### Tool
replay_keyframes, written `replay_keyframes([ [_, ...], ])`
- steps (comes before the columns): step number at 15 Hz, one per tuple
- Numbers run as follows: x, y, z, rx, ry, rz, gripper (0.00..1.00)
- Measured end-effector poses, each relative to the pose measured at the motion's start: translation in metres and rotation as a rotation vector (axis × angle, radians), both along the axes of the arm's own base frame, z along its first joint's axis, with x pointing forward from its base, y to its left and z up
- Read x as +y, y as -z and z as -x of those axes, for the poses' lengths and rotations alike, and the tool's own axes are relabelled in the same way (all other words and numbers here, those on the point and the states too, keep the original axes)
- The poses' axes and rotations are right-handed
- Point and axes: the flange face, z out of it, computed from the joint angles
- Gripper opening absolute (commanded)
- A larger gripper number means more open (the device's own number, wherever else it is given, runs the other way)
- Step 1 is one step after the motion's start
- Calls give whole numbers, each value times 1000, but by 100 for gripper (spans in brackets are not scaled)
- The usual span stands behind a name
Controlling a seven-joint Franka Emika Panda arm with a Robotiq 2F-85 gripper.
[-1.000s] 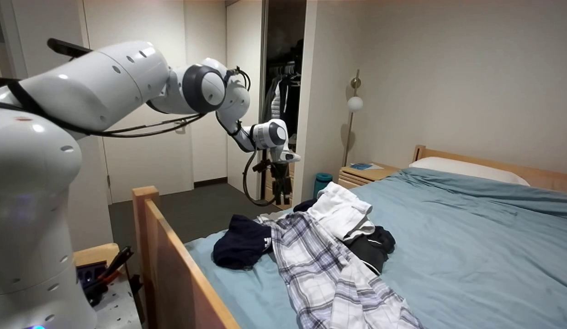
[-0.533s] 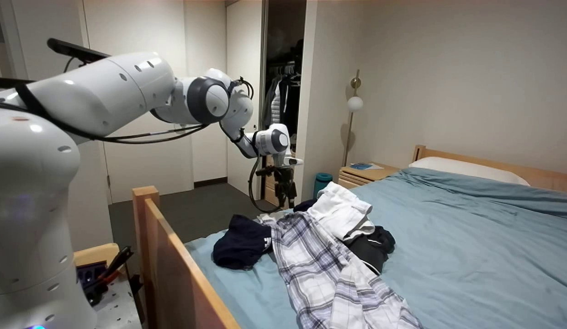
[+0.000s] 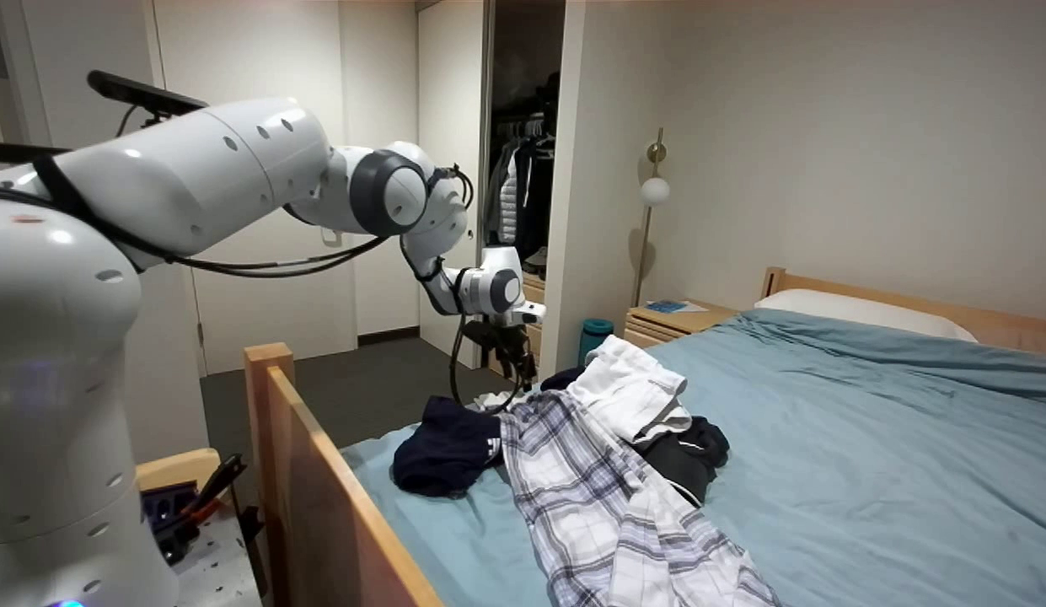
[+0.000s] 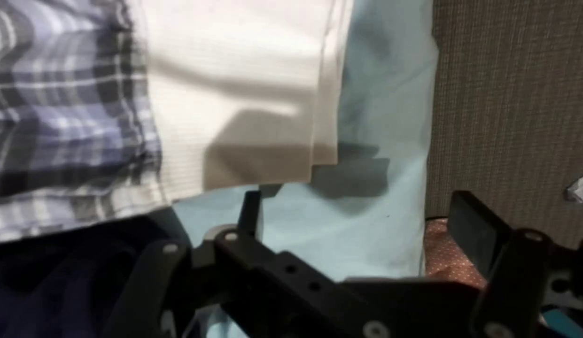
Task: Fold the checked trousers
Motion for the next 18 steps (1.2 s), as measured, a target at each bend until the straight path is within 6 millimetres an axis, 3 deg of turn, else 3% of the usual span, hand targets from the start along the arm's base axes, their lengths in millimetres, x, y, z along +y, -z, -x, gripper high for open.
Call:
replay_keyframes([
  [3, 6, 10, 17, 21, 0, -18, 100],
  [6, 6, 5, 26, 41, 17, -10, 100],
  [10, -3, -2, 34, 79, 49, 9, 100],
  [13, -13, 5, 38, 124, 85, 8, 100],
  [14, -17, 9, 39, 138, 98, 6, 75],
  [15, -23, 14, 40, 148, 110, 5, 74],
  [18, -38, 24, 39, 166, 141, 4, 53],
])
